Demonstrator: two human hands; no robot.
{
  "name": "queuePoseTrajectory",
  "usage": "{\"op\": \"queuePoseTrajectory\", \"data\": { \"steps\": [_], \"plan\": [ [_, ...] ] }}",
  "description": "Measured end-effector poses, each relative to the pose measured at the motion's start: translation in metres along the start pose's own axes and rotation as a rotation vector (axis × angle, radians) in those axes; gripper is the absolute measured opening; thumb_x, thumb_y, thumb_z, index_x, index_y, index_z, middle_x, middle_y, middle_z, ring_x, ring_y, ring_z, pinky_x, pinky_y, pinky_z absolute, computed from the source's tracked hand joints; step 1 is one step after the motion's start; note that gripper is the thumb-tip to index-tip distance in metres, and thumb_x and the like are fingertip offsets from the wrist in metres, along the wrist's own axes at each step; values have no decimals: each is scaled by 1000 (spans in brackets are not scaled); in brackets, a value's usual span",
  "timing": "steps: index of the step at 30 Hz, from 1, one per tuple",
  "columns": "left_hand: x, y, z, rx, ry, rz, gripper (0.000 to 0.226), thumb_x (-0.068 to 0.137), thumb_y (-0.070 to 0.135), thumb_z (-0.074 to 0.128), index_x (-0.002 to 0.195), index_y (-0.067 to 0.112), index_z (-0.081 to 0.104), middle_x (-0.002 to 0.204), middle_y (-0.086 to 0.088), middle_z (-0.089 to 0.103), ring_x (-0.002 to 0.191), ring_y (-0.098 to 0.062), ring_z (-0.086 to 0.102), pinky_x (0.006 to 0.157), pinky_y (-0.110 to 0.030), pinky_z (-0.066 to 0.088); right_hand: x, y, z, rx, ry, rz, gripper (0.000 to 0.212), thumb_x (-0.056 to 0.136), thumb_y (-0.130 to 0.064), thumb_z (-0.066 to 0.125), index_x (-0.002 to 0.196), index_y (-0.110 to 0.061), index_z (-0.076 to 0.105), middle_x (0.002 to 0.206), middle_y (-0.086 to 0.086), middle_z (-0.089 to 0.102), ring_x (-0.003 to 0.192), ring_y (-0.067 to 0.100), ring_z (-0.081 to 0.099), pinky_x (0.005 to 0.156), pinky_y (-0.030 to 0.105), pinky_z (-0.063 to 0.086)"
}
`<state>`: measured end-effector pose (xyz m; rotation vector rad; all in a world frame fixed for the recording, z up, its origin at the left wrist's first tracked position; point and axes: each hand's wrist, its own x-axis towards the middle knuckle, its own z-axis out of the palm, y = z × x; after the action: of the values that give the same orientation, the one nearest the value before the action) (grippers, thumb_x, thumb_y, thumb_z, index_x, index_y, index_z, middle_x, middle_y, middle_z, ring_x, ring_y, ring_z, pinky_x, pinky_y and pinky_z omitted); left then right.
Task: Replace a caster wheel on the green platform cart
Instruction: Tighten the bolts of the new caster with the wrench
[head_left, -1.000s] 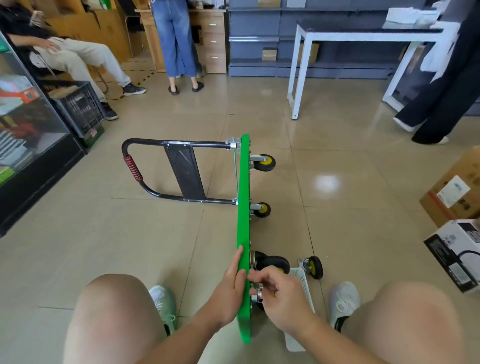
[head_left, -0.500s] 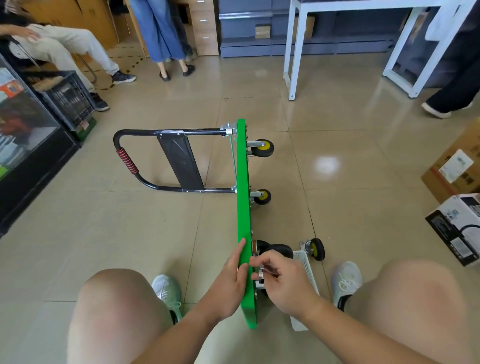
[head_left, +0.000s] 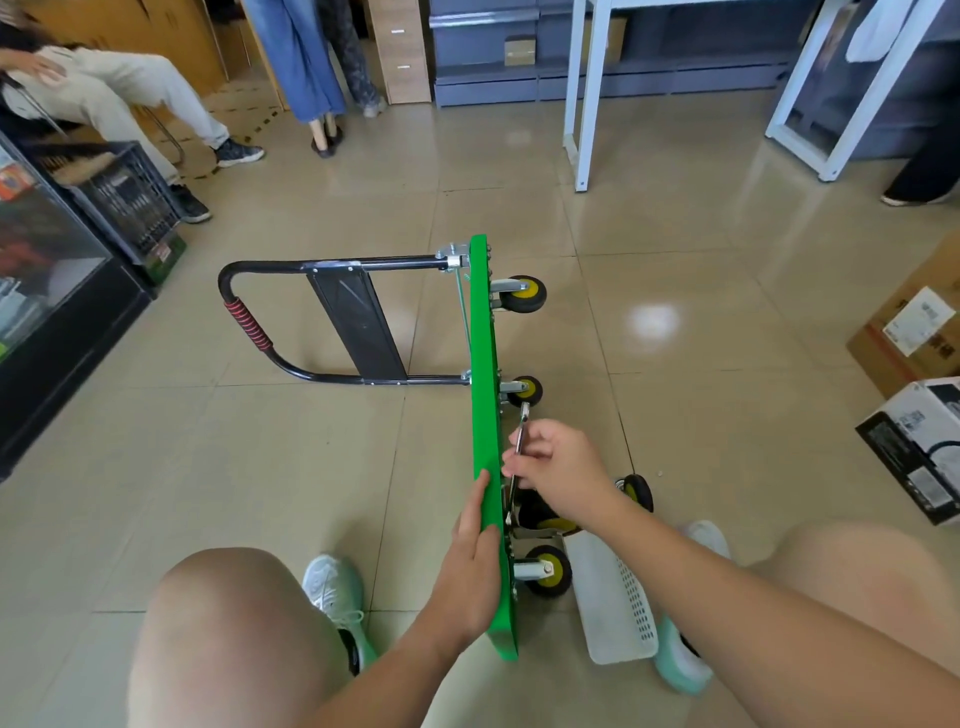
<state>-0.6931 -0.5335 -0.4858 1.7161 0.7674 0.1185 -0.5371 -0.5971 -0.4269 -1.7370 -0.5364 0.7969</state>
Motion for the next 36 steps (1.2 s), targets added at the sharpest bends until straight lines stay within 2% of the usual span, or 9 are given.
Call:
{"op": "queuePoseTrajectory", "data": {
  "steps": [3,10,13,18,23,25,28,31,36],
  "plan": [
    [0,-1,0,11,5,7,62,109,19,27,157,58,15,162,11,36,140,-19,48,120,-41,37,-5,-4,-8,99,51,22,19,87,-2,73,103,-8,65,92,5,78,92,21,75,80,36,63],
    [-1,-2,-2,15,10,33,62,109,17,30,159,52,17,162,14,36,143,-8,44,121,-31,33,-70,13,-6,139,115,-124,27,80,14,73,82,-12,66,90,4,77,89,15,73,80,24,58],
    [1,-5,-1,10,16,45,62,109,18,30,159,52,17,163,12,37,142,-4,44,121,-31,34,-84,26,2,118,100,-167,25,82,15,70,90,-9,68,97,0,77,94,14,73,87,28,59],
    [4,-8,0,-23,17,40,63,100,34,29,155,61,17,160,10,41,136,-10,52,117,-40,40,-83,40,10,17,61,-218,47,89,16,60,92,-31,71,105,0,76,97,21,74,85,42,61],
    [4,-8,0,-34,23,32,58,109,30,33,154,64,18,161,13,40,141,-4,46,121,-35,36,-76,40,15,-29,22,-254,35,89,9,53,94,-23,68,101,1,75,94,22,74,86,41,61],
    [4,-9,0,-52,19,34,58,105,35,31,154,63,18,163,12,38,144,-4,43,123,-37,34,-70,35,16,-10,7,-228,28,89,11,56,92,-15,67,99,4,75,93,20,74,85,37,61],
    [4,-9,0,-69,7,42,58,101,42,29,154,62,19,162,10,38,145,-7,43,124,-39,34,-62,28,15,-15,-54,-194,27,89,10,62,89,-16,65,97,5,76,96,18,74,86,32,59],
    [4,-6,0,-69,16,46,57,109,24,31,152,60,20,163,11,36,147,-4,38,125,-36,29,-52,21,15,-9,-53,-165,21,86,3,69,91,-17,64,97,1,76,98,14,73,92,33,57],
    [3,-7,1,-55,30,37,60,104,28,30,146,70,21,160,10,40,142,-21,46,121,-48,35,-20,2,9,-13,-6,-79,16,89,-9,73,100,-17,65,97,-2,77,92,4,72,86,25,58]
  ]
}}
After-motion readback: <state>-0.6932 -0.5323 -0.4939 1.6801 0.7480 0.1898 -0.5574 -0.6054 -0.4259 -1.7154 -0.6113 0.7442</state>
